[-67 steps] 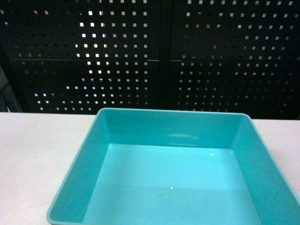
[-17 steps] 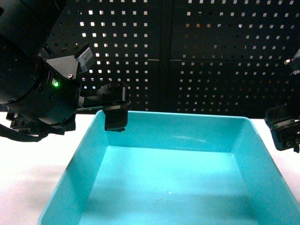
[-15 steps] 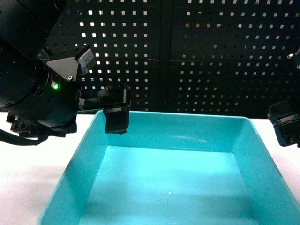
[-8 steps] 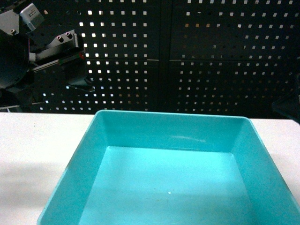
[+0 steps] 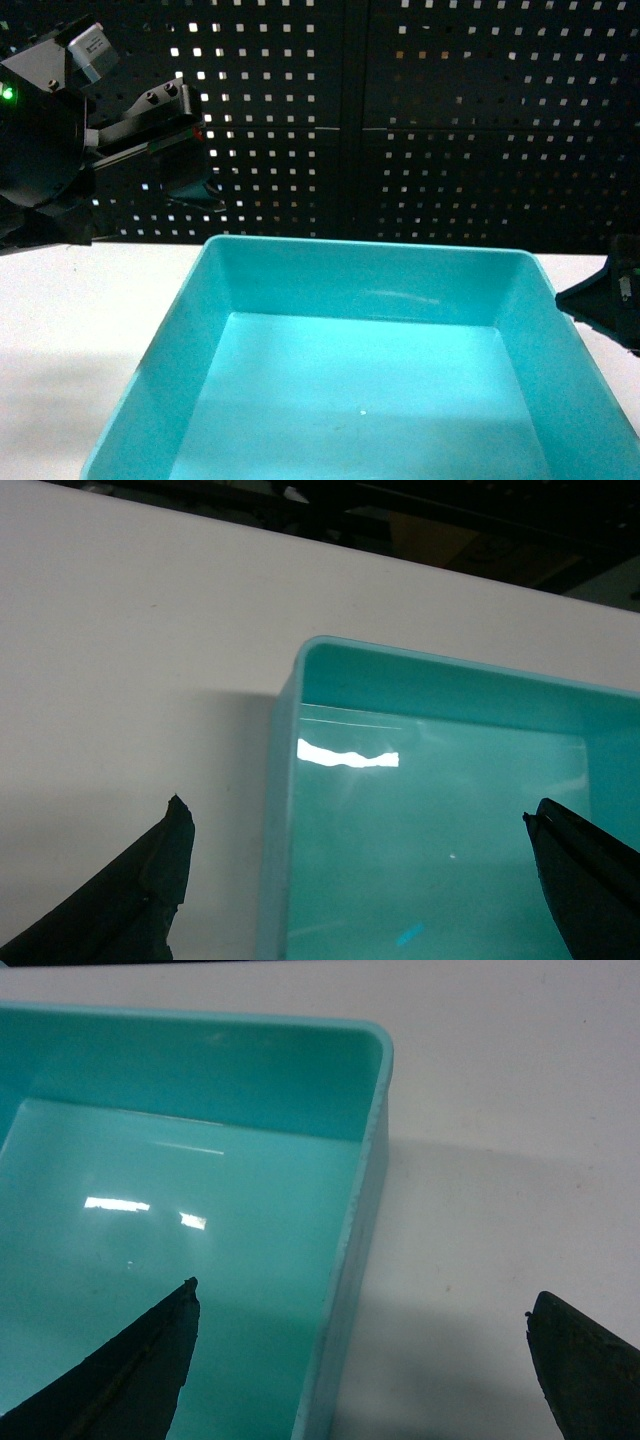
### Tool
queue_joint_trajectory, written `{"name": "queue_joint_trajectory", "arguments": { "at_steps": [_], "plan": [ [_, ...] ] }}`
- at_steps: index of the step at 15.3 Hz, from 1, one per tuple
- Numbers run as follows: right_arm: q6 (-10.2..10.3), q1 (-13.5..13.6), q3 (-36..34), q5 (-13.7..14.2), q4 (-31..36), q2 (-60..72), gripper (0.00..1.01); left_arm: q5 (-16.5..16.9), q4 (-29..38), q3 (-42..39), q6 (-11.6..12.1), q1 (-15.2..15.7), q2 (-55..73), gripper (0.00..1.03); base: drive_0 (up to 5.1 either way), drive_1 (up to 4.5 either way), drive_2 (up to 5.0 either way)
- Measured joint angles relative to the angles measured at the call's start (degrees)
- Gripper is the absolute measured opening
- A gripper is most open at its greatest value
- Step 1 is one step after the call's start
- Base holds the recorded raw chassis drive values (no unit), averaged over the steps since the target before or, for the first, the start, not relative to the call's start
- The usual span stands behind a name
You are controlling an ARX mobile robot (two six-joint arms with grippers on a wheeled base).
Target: Stack blue boxes stably on right
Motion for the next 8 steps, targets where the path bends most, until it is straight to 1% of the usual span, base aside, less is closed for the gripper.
{"name": "queue_joint_trajectory", "arguments": {
  "at_steps": [1,2,3,4,5,6,7,8],
  "plan": [
    [-0.2,0.7,-0.5,0.7,0.2,0.2,0.98,-0.5,0.2,-0.1,0.0,0.0,0.2,0.98,0.0,0.0,0.0],
    [-0.5,1.6,-1.1,0.7,0.6,0.4,0.98,-0.6,0.2,-0.2,0.0,-0.4,0.7,0.98,0.0,0.0,0.0],
    [-1.5,2.8,-1.9,2.8,1.7,1.2,0.98,-0.8,0.3,-0.5,-0.2,-1.9,1.4,0.98,0.0,0.0,0.0],
    [-5.6,3.8,-4.5,7.4,5.5,4.0,0.98,-1.3,1.6,-1.5,-1.5,-3.7,3.3,0.98,0.0,0.0,0.0],
    [-6.7,4.3,-5.1,8.3,6.3,4.8,0.98,-1.4,1.8,-1.7,-1.9,-3.8,4.4,0.98,0.0,0.0,0.0],
    [-8.1,4.9,-5.7,10.2,8.0,6.1,0.98,-2.1,1.9,-2.2,-2.6,-4.1,5.9,0.98,0.0,0.0,0.0],
    [-8.7,5.0,-5.7,10.4,8.0,6.8,0.98,-2.1,2.2,-2.6,-2.9,-4.1,6.9,0.98,0.0,0.0,0.0],
    [-9.8,5.3,-5.9,11.3,9.5,7.8,0.98,-2.7,2.6,-2.6,-3.1,-4.1,8.3,0.98,0.0,0.0,0.0]
  ]
}}
